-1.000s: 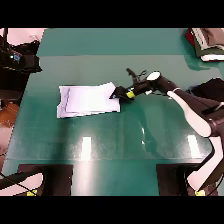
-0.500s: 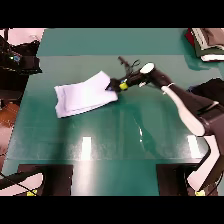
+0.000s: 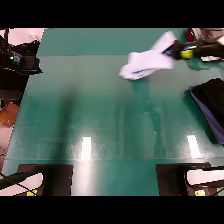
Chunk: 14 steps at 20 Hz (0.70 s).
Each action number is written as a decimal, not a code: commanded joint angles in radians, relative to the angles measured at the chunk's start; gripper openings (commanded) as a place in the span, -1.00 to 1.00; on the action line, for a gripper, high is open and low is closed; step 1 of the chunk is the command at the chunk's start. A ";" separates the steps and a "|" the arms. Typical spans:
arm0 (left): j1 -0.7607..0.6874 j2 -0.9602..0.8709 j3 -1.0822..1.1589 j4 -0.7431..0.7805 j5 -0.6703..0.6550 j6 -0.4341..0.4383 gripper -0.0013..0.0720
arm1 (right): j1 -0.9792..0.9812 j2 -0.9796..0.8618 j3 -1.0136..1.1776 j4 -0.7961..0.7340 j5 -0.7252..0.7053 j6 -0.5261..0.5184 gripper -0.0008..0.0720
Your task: Fold the shirts.
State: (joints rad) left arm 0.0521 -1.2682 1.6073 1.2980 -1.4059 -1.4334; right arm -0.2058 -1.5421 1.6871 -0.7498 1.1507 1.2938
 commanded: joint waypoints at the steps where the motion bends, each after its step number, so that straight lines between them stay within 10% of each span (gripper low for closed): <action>1: 0.000 0.001 0.000 -0.002 0.000 -0.008 -0.88 | -0.241 0.089 0.001 -0.037 0.032 0.027 -0.94; 14: -0.003 0.001 0.000 -0.050 0.003 -0.008 -0.88 | -0.620 0.168 0.002 0.058 0.128 -0.019 -0.94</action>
State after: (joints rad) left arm 0.0490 -1.2682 1.6073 1.2541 -1.4048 -1.4414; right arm -0.7753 -1.4090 1.6890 -0.7166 1.2663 1.2968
